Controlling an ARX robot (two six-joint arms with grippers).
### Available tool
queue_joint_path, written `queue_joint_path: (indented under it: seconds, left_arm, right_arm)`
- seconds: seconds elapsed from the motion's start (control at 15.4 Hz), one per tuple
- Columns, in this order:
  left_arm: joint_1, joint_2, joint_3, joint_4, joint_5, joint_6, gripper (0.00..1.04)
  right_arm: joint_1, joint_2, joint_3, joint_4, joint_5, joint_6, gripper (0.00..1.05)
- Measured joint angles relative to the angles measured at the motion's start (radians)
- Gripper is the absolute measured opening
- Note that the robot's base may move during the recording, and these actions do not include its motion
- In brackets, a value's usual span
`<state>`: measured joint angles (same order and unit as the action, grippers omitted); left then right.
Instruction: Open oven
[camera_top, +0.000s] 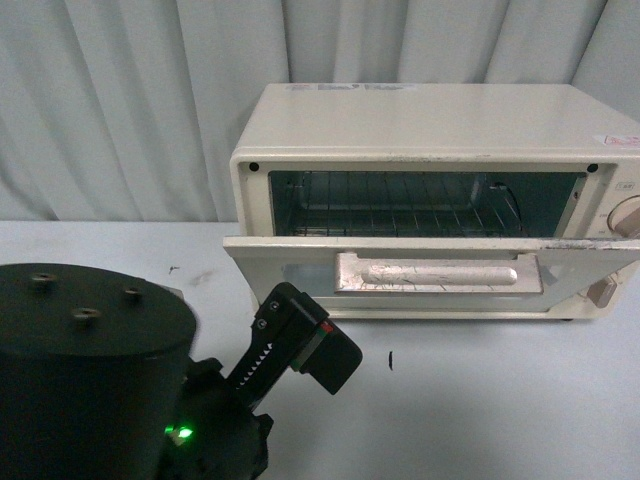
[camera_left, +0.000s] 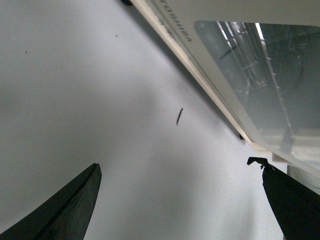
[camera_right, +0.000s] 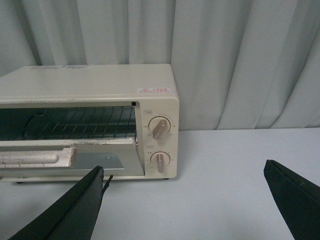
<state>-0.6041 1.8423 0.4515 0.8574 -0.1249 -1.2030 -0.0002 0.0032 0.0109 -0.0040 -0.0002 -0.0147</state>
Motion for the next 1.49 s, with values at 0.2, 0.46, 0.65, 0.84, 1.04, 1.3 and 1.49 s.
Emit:
queue_joint_path:
  seconds: [0.2, 0.46, 0.65, 0.84, 1.04, 1.3, 1.49]
  left_arm:
    - [0.044, -0.125, -0.116, -0.036, 0.013, 0.084, 0.98]
    - [0.146, -0.357, -0.249, -0.144, 0.033, 0.191, 0.98]
    - [0.229, -0.491, -0.307, -0.219, 0.048, 0.260, 0.98]
    - [0.263, -0.584, -0.309, -0.241, 0.045, 0.304, 0.98]
    - [0.267, -0.639, -0.312, -0.276, 0.023, 0.328, 0.98]
    - [0.319, -0.734, -0.437, 0.123, -0.166, 0.898, 0.62]
    - [0.430, -1.135, -0.441, -0.189, -0.053, 1.165, 0.13]
  right_arm:
    - [0.000, 0.000, 0.000, 0.000, 0.000, 0.000, 0.98]
    - [0.000, 0.000, 0.000, 0.000, 0.000, 0.000, 0.98]
    - [0.000, 0.000, 0.000, 0.000, 0.000, 0.000, 0.98]
    - [0.000, 0.000, 0.000, 0.000, 0.000, 0.000, 0.98]
    - [0.000, 0.000, 0.000, 0.000, 0.000, 0.000, 0.98]
    - [0.000, 0.001, 0.000, -0.002, 0.002, 0.000, 0.98]
    - [0.000, 0.000, 0.000, 0.000, 0.000, 0.000, 0.98]
